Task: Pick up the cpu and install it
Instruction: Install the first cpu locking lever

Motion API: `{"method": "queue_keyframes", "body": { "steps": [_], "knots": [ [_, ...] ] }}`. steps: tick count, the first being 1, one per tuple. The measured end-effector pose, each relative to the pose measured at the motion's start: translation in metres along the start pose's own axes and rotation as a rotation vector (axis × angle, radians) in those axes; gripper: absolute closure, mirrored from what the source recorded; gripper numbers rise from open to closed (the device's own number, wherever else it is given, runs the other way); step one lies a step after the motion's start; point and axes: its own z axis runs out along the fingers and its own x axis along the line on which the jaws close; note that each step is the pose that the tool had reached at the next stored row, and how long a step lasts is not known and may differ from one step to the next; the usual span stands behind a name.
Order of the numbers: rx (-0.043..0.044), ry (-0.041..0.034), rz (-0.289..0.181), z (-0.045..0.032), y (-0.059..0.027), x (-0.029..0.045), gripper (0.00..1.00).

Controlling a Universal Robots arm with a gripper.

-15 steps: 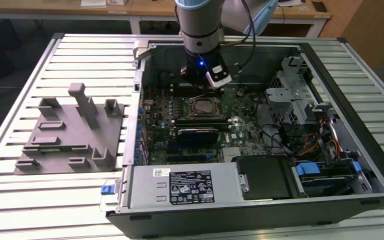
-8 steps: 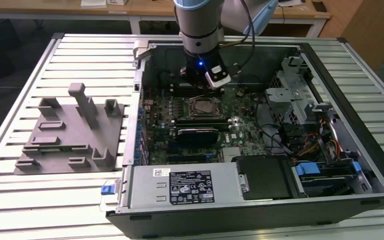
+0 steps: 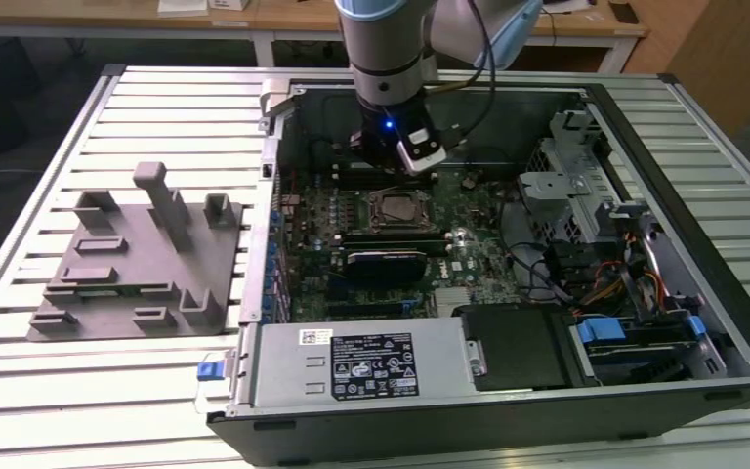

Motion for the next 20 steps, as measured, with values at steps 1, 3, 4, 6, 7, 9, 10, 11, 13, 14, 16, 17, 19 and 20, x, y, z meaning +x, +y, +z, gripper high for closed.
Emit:
{"method": "queue_keyframes", "body": {
  "steps": [1,3,4,6,7,9,10,11,13,14,16,17,19,20],
  "knots": [
    [0.0007,-0.0008,0.004,0.0005,0.0003,0.0002,0.89],
    [0.0028,-0.003,0.017,0.0015,0.0006,0.0005,0.89],
    [0.0044,-0.0047,0.026,0.0019,0.0007,0.0006,0.89],
    [0.0078,-0.0089,0.049,0.0028,0.0008,0.001,0.89],
    [0.0091,-0.0104,0.057,0.0031,0.001,0.0013,0.89],
    [0.0105,-0.012,0.066,0.0036,0.0012,0.0023,0.89],
    [0.011,-0.0124,0.068,0.0037,0.0012,0.0027,0.89],
    [0.0111,-0.0127,0.069,0.0039,0.0012,0.0032,0.89],
    [0.0115,-0.0133,0.073,0.0046,0.0011,0.004,0.89],
    [0.0117,-0.0136,0.074,0.005,0.001,0.0043,0.89],
    [0.0122,-0.0141,0.077,0.0057,0.0008,0.0047,0.89],
    [0.0125,-0.0143,0.078,0.006,0.0007,0.0049,0.89],
    [0.0131,-0.0149,0.082,0.0066,0.0005,0.0051,0.89],
    [0.0133,-0.0153,0.083,0.0069,0.0005,0.0051,0.89]
  ]
}}
